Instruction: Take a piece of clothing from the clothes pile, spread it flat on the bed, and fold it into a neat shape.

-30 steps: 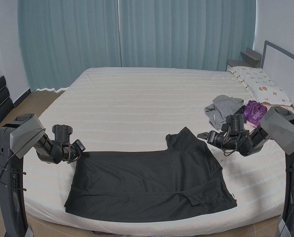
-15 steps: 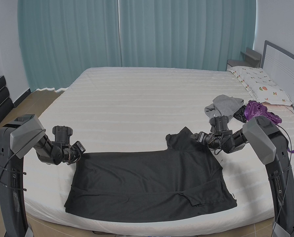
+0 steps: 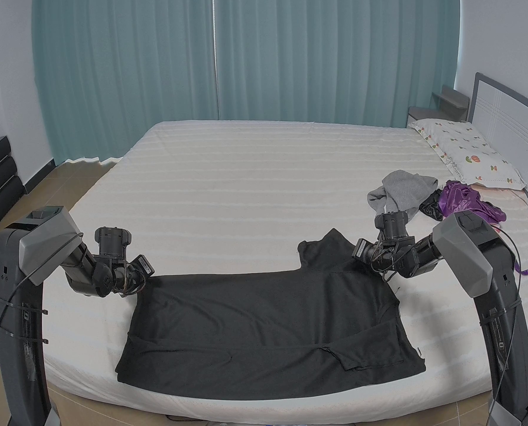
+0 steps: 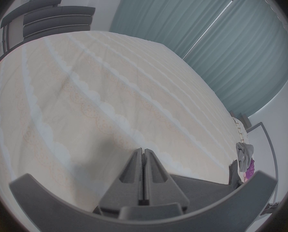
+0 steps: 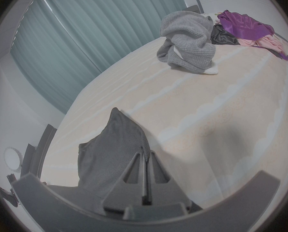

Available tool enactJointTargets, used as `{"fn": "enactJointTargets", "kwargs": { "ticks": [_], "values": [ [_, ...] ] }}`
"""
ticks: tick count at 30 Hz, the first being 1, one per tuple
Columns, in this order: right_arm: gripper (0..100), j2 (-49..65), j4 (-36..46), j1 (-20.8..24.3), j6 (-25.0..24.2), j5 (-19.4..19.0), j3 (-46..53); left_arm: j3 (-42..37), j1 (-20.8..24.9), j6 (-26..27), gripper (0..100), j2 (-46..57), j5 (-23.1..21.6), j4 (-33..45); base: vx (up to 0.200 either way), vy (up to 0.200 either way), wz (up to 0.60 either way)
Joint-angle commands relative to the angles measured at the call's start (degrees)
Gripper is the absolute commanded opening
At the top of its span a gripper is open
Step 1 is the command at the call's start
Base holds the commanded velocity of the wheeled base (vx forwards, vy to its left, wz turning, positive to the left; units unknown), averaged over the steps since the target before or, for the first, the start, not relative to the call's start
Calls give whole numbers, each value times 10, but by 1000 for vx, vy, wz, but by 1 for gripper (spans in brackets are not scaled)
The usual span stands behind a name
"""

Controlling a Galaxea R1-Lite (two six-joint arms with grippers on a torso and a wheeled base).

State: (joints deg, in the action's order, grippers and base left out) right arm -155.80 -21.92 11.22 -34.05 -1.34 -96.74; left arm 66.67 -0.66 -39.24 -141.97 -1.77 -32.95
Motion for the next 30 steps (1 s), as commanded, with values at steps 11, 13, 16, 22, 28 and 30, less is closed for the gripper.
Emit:
{"fn": "enactJointTargets", "kwargs": {
  "ticks": [11, 13, 16, 22, 28, 30],
  "values": [
    [0, 66, -8, -7, -49, -15, 52, -1, -7, -6, 0, 26, -1, 0, 0, 0, 0],
    [0, 95, -10, -8, -75, -15, 77, -5, -10, -5, 0, 35, 6, 0, 0, 0, 0],
    [0, 125, -16, -9, -80, -19, 110, -26, -9, -6, 0, 53, 7, -2, 0, 0, 0],
    [0, 156, -44, -12, -82, -23, 152, -64, -7, -4, 0, 77, 11, -55, 0, 0, 0],
    [0, 161, -81, -13, -96, -20, 165, -81, -7, -3, 0, 79, 12, -84, 0, 0, 0],
    [0, 160, -81, -13, -101, -21, 169, -85, -4, -1, 0, 76, 12, -84, 0, 0, 0]
  ]
}}
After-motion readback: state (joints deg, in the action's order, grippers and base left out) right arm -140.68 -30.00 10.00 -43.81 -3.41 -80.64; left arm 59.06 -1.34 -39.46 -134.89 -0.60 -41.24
